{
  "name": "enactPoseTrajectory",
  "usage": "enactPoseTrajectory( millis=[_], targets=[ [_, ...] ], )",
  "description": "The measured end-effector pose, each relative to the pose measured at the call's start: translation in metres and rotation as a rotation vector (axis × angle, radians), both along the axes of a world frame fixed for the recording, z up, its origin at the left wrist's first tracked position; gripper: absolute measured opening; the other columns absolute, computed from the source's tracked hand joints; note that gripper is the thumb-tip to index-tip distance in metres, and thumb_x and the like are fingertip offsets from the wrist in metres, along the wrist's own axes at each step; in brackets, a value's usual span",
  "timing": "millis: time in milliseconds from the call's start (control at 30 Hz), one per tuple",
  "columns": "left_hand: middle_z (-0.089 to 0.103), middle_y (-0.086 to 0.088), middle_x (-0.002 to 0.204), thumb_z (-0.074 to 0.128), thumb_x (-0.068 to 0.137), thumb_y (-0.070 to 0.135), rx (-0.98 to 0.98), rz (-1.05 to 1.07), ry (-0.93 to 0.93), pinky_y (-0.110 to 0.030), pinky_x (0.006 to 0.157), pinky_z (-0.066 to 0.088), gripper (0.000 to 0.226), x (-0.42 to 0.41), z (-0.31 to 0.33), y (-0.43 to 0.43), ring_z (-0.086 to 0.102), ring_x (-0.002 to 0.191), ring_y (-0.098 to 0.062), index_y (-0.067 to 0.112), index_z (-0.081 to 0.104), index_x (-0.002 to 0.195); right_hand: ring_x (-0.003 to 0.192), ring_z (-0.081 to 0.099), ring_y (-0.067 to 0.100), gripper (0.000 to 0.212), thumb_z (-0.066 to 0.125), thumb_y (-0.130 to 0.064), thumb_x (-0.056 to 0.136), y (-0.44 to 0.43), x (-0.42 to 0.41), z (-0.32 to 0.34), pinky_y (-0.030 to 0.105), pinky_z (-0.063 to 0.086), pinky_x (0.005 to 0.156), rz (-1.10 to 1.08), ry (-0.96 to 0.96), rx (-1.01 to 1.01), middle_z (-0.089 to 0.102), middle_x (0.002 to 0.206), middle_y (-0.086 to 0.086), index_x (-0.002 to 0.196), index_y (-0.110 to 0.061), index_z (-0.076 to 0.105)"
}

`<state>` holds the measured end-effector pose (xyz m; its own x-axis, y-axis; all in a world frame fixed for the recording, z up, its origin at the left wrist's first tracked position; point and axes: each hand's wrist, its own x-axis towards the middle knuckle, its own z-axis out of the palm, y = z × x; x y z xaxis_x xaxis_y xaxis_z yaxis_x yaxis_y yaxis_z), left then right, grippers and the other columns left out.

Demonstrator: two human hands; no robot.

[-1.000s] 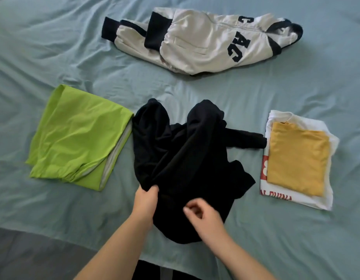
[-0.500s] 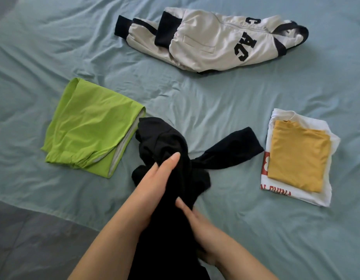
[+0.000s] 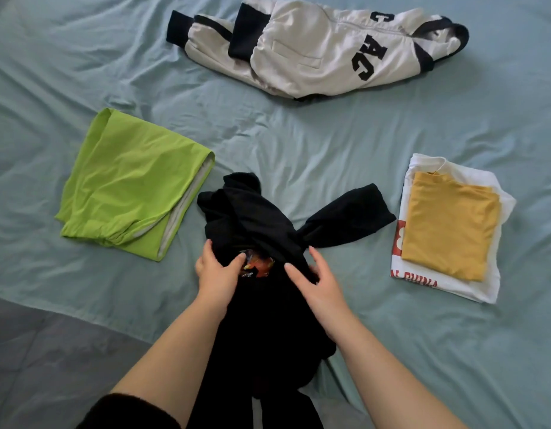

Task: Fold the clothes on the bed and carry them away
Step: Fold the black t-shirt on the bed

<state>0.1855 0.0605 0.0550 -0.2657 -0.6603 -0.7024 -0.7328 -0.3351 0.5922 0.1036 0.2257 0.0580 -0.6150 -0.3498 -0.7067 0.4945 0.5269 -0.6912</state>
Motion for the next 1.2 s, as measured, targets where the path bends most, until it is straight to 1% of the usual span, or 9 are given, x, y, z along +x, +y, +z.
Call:
enactPoseTrajectory(
  millis=[67,167,267,367,533,700,867,1000,1200],
  targets=[
    [0.042,-0.010,0.144,0.078,0.077,0.029,0.249,0.261,0.066,-0.051,0.105,0.041,0.090,-0.007,-0.012,0.000,0.050,0.126,-0.034,0.020,0.022,0.148,0.110,0.057,0.004,0.051,0.072,-0.036,0.083,-0.013,0.000,-0.008,0.025,0.045,0.100,0.120,0.042,-0.022,0.061,0.120,-0.013,0.130,-0.028,0.054],
    [0.064,-0.015,0.121,0.073,0.081,0.015,0.280,0.300,0.121,-0.052,0.097,0.049,0.049,-0.020,-0.018,0.007,0.063,0.106,-0.035,0.012,0.052,0.126,0.086,0.062,0.014,0.005,0.063,-0.019,0.091,-0.012,-0.016,-0.011,0.032,0.049,0.083,0.002,0.155,-0.025,0.068,0.090,-0.001,0.092,-0.024,0.063],
    [0.072,-0.007,0.097,0.076,0.078,0.016,0.079,0.166,0.164,-0.043,0.090,0.054,0.021,-0.016,-0.007,-0.012,0.068,0.096,-0.029,0.019,0.066,0.097,0.092,0.064,0.017,0.006,0.058,-0.024,0.094,0.033,-0.052,-0.003,0.036,0.049,0.085,-0.180,0.277,0.045,0.069,0.095,0.001,0.089,-0.024,0.061],
    [0.073,-0.002,0.093,0.083,0.073,0.021,-0.046,-0.102,0.153,-0.037,0.081,0.053,0.030,0.007,0.007,-0.043,0.068,0.087,-0.020,0.020,0.067,0.098,0.101,0.063,0.025,0.013,0.060,-0.031,0.093,0.095,-0.079,0.002,0.043,0.048,0.091,-0.159,0.393,0.202,0.068,0.102,0.005,0.100,-0.020,0.061],
    [0.068,0.013,0.097,0.082,0.073,0.040,0.176,-0.574,-0.143,-0.012,0.060,0.047,0.047,0.029,0.002,-0.045,0.063,0.085,0.001,0.024,0.060,0.112,0.099,0.061,0.023,0.029,0.070,-0.026,0.086,0.123,-0.075,-0.015,0.036,0.048,0.083,0.122,0.281,0.407,0.065,0.104,0.005,0.107,-0.012,0.056],
    [0.066,-0.001,0.116,0.069,0.075,0.060,0.286,-0.206,-0.004,-0.032,0.089,0.051,0.072,-0.011,-0.009,-0.053,0.066,0.099,-0.016,0.015,0.053,0.129,0.105,0.058,0.017,0.074,0.077,-0.057,0.070,0.102,-0.095,-0.017,0.033,0.049,0.088,0.035,0.099,0.354,0.057,0.116,-0.006,0.126,-0.022,0.044],
    [0.075,-0.016,0.086,0.073,0.085,0.025,0.457,-0.189,-0.078,-0.038,0.060,0.059,0.032,-0.045,-0.004,-0.051,0.074,0.076,-0.030,0.005,0.064,0.108,0.101,0.065,0.021,0.047,0.067,-0.044,0.086,0.078,-0.110,-0.021,0.038,0.053,0.092,0.082,-0.019,0.269,0.068,0.108,-0.001,0.123,-0.016,0.061],
    [0.072,-0.010,0.094,0.065,0.089,0.014,-0.088,-0.327,0.101,-0.037,0.080,0.054,0.007,-0.067,0.005,-0.062,0.068,0.086,-0.027,0.013,0.066,0.096,0.098,0.061,0.021,0.023,0.056,-0.032,0.095,0.068,-0.132,-0.010,0.027,0.046,0.074,0.043,0.426,0.344,0.066,0.101,-0.003,0.109,-0.016,0.063],
    [0.069,-0.007,0.099,0.059,0.092,0.022,-0.581,-0.365,0.155,-0.035,0.081,0.046,0.018,-0.126,0.070,-0.130,0.061,0.093,-0.025,0.015,0.066,0.106,0.087,0.059,0.017,0.023,0.050,-0.033,0.097,0.037,-0.187,0.037,0.024,0.040,0.066,-0.078,0.609,0.279,0.063,0.093,-0.006,0.112,-0.018,0.059]
  ],
)
